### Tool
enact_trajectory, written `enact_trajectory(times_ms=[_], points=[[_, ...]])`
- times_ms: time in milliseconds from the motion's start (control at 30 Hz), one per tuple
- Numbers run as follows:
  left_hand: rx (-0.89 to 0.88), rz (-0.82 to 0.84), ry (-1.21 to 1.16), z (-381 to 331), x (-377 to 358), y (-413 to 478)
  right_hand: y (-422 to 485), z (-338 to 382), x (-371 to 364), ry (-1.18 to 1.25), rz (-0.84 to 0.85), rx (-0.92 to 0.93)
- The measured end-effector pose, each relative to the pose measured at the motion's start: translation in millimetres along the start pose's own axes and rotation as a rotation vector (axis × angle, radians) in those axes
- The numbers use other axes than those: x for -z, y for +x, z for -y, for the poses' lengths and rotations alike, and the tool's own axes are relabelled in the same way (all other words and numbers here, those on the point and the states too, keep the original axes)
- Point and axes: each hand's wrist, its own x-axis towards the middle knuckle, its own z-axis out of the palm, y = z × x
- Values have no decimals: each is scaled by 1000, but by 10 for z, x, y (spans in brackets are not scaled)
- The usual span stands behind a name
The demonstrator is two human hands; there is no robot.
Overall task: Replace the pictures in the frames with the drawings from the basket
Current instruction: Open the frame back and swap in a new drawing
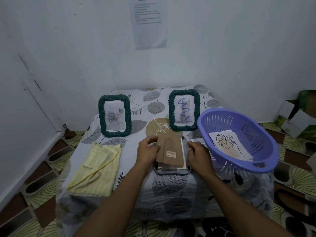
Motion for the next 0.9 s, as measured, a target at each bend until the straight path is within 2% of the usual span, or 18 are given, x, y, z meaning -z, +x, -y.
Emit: enact_trajectory(times_ms=[200, 467, 667, 900], points=[[-38, -93, -54, 4, 510, 76, 6, -24, -24, -33, 0, 13], [-35, -196, 187, 200, 1098, 121, -5, 9, -51, -92, 45, 84], [-158, -231, 555, 234, 1119, 132, 26, -3, -55, -106, 53, 101], [-335, -115, 878, 366, 1182, 98, 22, 9, -70, -120, 77, 109]])
